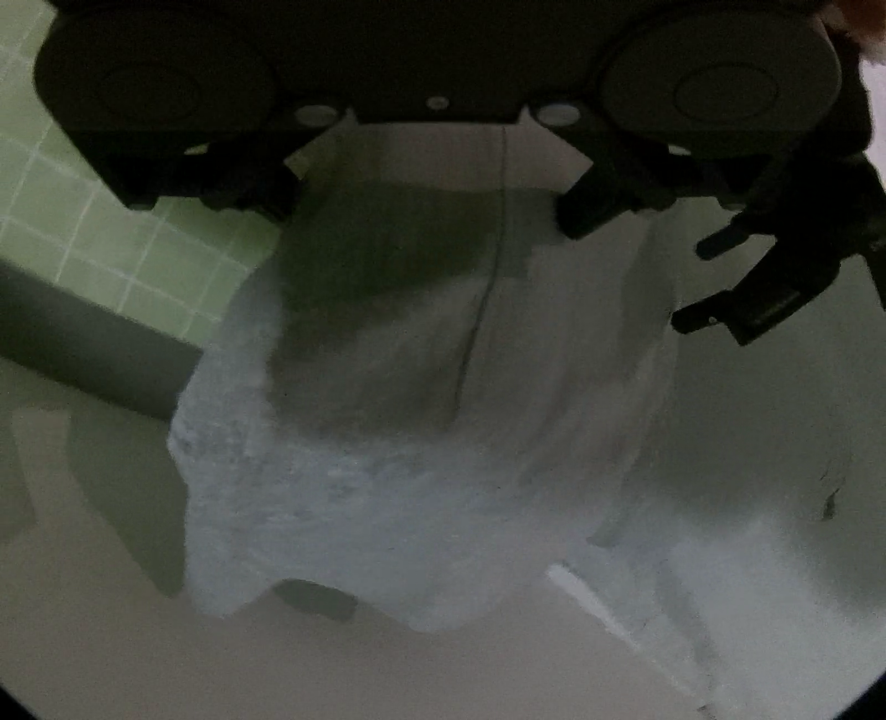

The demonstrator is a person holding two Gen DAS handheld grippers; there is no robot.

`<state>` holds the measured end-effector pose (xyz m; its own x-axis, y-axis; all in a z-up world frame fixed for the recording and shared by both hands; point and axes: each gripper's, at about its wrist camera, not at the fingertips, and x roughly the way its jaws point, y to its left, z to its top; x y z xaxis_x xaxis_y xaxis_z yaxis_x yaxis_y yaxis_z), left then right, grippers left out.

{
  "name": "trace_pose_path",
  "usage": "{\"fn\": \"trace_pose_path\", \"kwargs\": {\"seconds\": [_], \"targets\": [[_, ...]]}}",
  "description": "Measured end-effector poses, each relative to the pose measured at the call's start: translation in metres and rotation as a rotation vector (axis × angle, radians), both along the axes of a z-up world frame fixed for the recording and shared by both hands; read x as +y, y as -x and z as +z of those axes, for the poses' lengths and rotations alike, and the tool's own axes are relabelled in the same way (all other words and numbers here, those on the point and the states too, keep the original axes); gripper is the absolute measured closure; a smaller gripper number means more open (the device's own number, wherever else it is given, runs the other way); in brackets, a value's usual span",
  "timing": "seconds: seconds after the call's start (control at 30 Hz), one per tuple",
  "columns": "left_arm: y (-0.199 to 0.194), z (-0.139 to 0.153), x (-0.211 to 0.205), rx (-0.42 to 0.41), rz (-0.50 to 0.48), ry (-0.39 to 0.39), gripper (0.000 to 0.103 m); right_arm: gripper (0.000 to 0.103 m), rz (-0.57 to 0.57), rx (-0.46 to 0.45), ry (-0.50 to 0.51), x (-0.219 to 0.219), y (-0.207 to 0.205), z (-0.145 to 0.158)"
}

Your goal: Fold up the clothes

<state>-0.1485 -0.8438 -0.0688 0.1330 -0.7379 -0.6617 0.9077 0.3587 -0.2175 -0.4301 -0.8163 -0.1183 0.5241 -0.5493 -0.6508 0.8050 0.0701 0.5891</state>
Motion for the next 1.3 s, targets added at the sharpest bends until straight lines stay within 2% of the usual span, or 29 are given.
{"fn": "trace_pose_path", "kwargs": {"seconds": [0.2, 0.4, 0.53, 0.67, 0.77, 0.83, 0.93, 1.03, 1.13, 1.3], "targets": [[0.03, 0.038, 0.065, -0.063, 0.008, 0.089, 0.004, 0.0, 0.051, 0.092, 0.099, 0.021, 0.003, 0.029], [0.067, 0.077, 0.15, -0.119, -0.007, 0.175, 0.0, 0.0, 0.076, 0.209, 0.341, 0.073, 0.005, 0.072], [0.08, 0.091, 0.204, -0.098, -0.008, 0.198, 0.0, 0.0, 0.086, 0.226, 0.445, 0.116, 0.003, 0.098], [0.089, 0.093, 0.263, -0.101, 0.024, 0.225, 0.0, 0.0, 0.064, 0.197, 0.464, 0.153, 0.007, 0.11], [0.093, 0.089, 0.296, -0.079, 0.027, 0.204, 0.0, 0.0, 0.072, 0.202, 0.463, 0.194, 0.022, 0.103], [0.094, 0.086, 0.319, -0.062, 0.031, 0.171, 0.0, 0.0, 0.054, 0.245, 0.454, 0.212, 0.02, 0.101], [0.099, 0.083, 0.34, -0.106, 0.037, 0.113, 0.0, 0.0, 0.062, 0.274, 0.446, 0.238, 0.018, 0.098], [0.1, 0.087, 0.378, -0.115, 0.009, 0.104, 0.0, 0.0, 0.071, 0.303, 0.438, 0.265, 0.016, 0.096], [0.094, 0.087, 0.397, -0.099, -0.014, 0.107, 0.0, 0.0, 0.079, 0.332, 0.429, 0.291, 0.014, 0.094], [0.096, 0.085, 0.436, -0.118, -0.034, 0.096, 0.0, 0.0, 0.092, 0.377, 0.417, 0.335, 0.012, 0.089]]}}
